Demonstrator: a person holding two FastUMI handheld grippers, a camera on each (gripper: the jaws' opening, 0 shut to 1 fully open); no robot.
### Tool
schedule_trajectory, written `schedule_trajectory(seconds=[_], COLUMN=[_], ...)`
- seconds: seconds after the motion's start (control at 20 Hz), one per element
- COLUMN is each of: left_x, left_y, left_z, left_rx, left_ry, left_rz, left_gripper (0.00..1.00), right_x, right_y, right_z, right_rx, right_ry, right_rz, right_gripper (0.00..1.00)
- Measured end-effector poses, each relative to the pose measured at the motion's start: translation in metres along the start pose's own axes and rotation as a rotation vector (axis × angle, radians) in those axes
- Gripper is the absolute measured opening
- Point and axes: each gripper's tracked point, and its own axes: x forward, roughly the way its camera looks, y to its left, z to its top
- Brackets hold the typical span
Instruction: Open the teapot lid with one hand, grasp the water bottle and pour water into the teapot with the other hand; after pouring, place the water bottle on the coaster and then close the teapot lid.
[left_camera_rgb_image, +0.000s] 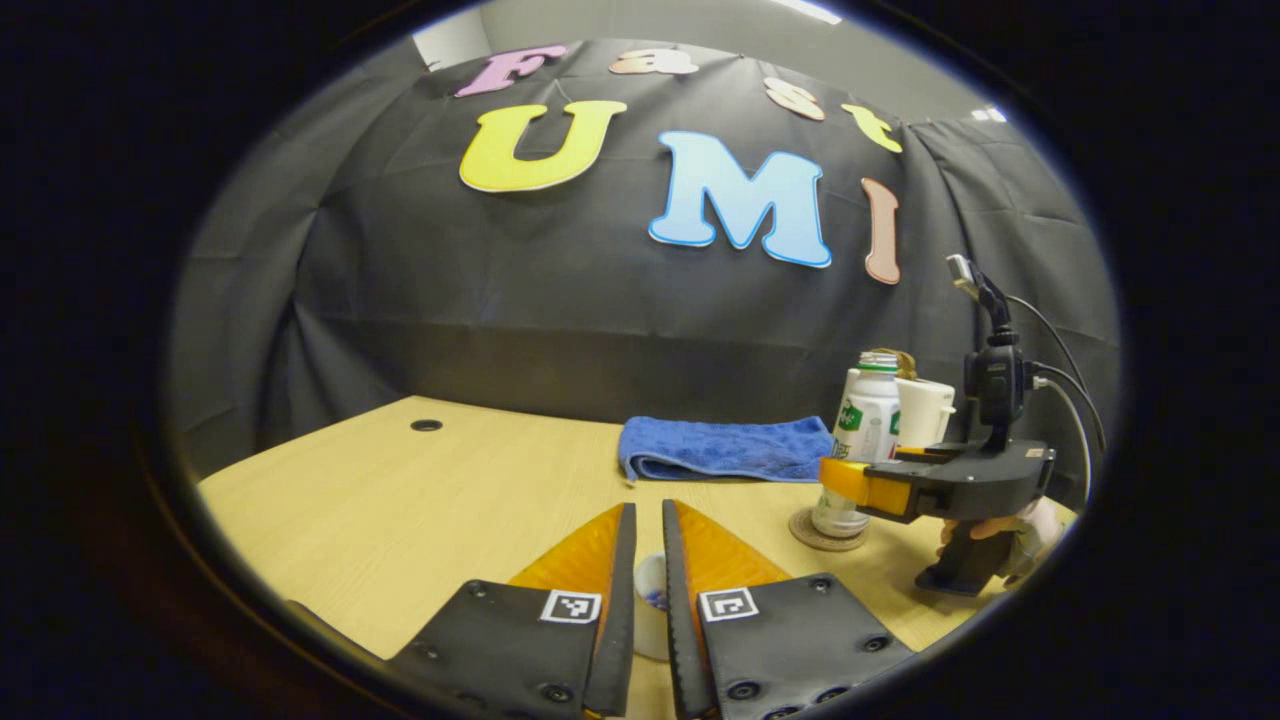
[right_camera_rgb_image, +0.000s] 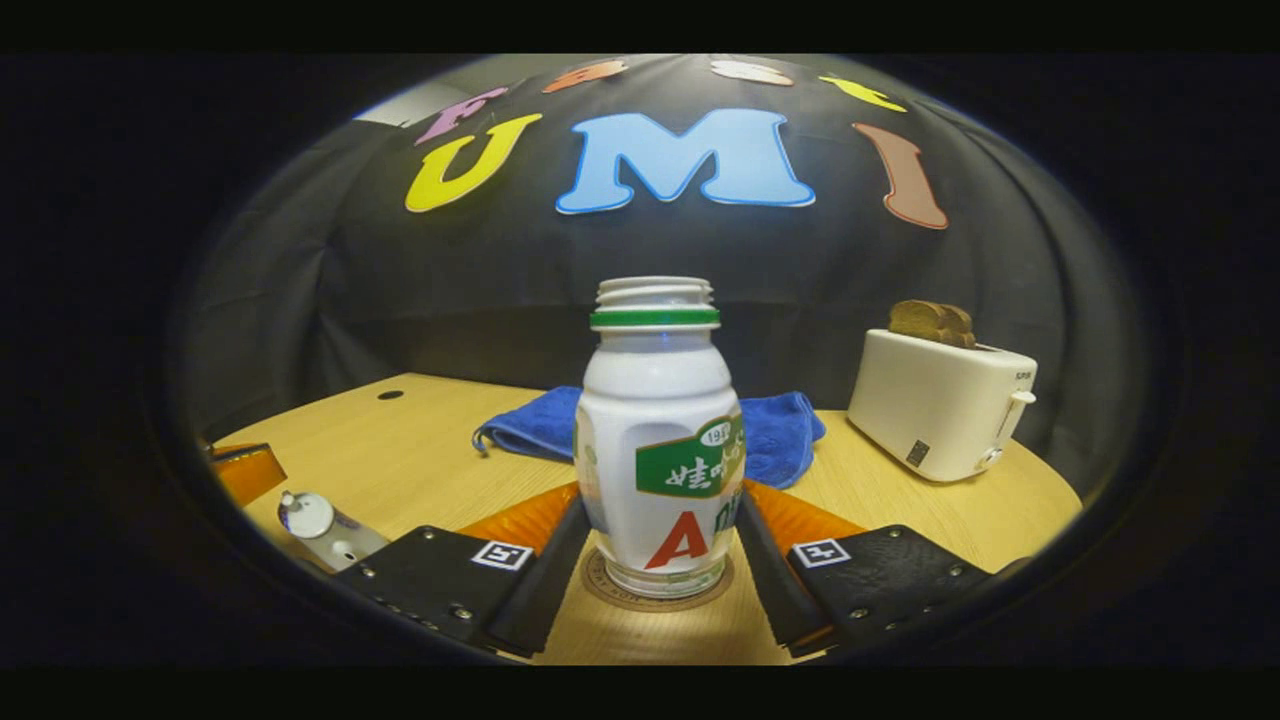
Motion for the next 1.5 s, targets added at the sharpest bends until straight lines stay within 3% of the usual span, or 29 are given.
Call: schedule_trajectory(seconds=[0.3, 0.45, 0.5, 0.85, 0.9, 1.15, 1.3, 1.35, 1.4, 1.5], left_x=[0.001, 0.0, 0.0, -0.004, -0.005, -0.026, -0.048, -0.057, -0.066, -0.083], left_y=[-0.001, -0.001, 0.0, -0.004, -0.006, -0.016, -0.016, -0.021, -0.027, -0.042], left_z=[-0.002, -0.003, -0.002, 0.004, 0.005, 0.026, 0.02, 0.017, 0.014, 0.009], left_rx=[0.0, 0.003, 0.003, 0.012, 0.017, 0.043, 0.028, 0.019, 0.014, 0.026], left_ry=[0.007, 0.01, 0.01, -0.013, -0.015, -0.113, -0.105, -0.1, -0.095, -0.096], left_rz=[0.002, 0.005, 0.007, 0.004, 0.002, -0.009, 0.015, 0.012, 0.008, 0.003], left_gripper=[0.29, 0.29, 0.22, 0.22, 0.29, 0.29, 0.29, 0.15, 0.22, 0.22], right_x=[-0.001, -0.003, -0.004, -0.022, -0.028, -0.07, -0.104, -0.117, -0.131, -0.158], right_y=[0.001, 0.004, 0.004, -0.003, -0.004, -0.015, -0.022, -0.023, -0.023, -0.022], right_z=[-0.002, -0.007, -0.007, -0.004, -0.005, -0.009, -0.007, -0.006, -0.009, -0.011], right_rx=[-0.007, 0.014, 0.022, 0.042, 0.038, 0.047, 0.041, 0.047, 0.058, 0.08], right_ry=[0.004, 0.015, 0.01, -0.013, -0.015, -0.048, -0.081, -0.097, -0.111, -0.141], right_rz=[0.012, 0.029, 0.03, 0.015, 0.015, -0.002, -0.025, -0.036, -0.046, -0.075], right_gripper=[0.82, 0.95, 0.95, 0.95, 0.95, 0.96, 0.96, 0.95, 0.96, 0.95])
